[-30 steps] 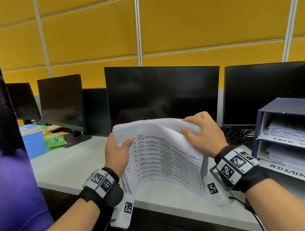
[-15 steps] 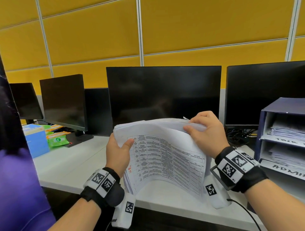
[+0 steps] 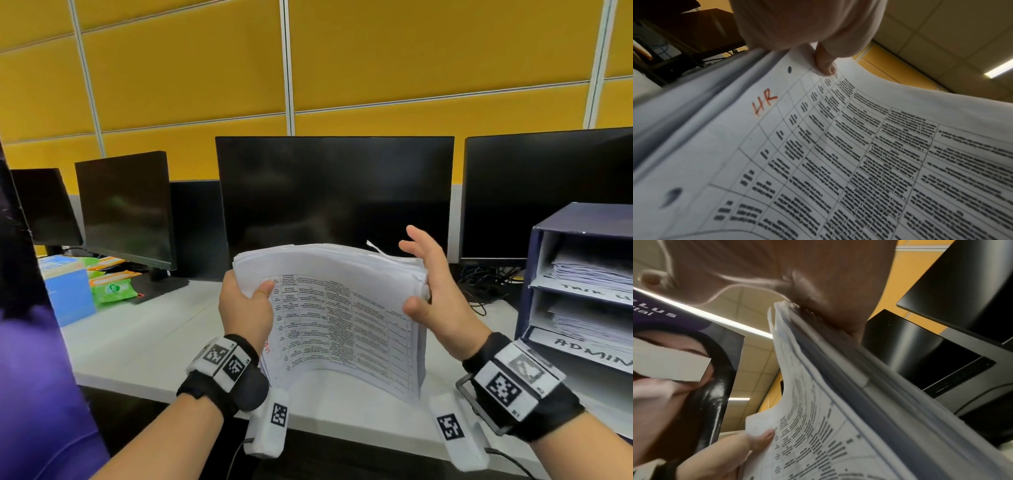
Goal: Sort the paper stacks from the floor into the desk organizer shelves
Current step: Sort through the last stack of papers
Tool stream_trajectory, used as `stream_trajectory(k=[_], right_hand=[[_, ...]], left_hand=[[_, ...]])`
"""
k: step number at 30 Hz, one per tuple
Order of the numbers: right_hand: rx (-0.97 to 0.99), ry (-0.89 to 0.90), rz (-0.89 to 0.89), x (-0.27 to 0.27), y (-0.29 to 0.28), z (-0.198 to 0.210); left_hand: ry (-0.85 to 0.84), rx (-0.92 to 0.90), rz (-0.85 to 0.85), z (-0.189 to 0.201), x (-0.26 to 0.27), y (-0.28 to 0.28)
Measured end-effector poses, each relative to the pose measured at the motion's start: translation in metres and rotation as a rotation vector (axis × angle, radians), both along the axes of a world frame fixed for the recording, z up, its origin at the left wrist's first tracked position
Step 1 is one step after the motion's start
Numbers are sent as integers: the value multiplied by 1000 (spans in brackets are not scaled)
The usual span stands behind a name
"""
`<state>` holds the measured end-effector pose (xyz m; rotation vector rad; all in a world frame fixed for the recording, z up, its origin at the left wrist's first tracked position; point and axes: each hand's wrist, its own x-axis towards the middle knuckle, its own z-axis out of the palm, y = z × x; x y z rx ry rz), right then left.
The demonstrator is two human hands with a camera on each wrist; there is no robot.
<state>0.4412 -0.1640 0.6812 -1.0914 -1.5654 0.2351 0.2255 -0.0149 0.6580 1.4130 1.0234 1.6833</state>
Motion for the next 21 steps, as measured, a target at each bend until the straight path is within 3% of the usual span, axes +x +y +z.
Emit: stream_trajectory(k=[3,6,8,12,15,21], right_hand=[[-41,-81,4,-10,-10,-3],[-38,-209,-169,-20,-11,-10],[-14,-54,-250,-19,-6,-13],[-94,508,-194,2,8,-18],[-183,478,-142,6,12,-15],[-22,368,-293,-1,16,-8]], left_hand=[[-3,-15,33,2,4,2],[-13,-44,38,5,6,3],[-21,-55,15,5,4,3],[32,-44,-107,2,-13,4],[84,-34,-212,3,-27,3],[86,-11,-235,4,-30,1]])
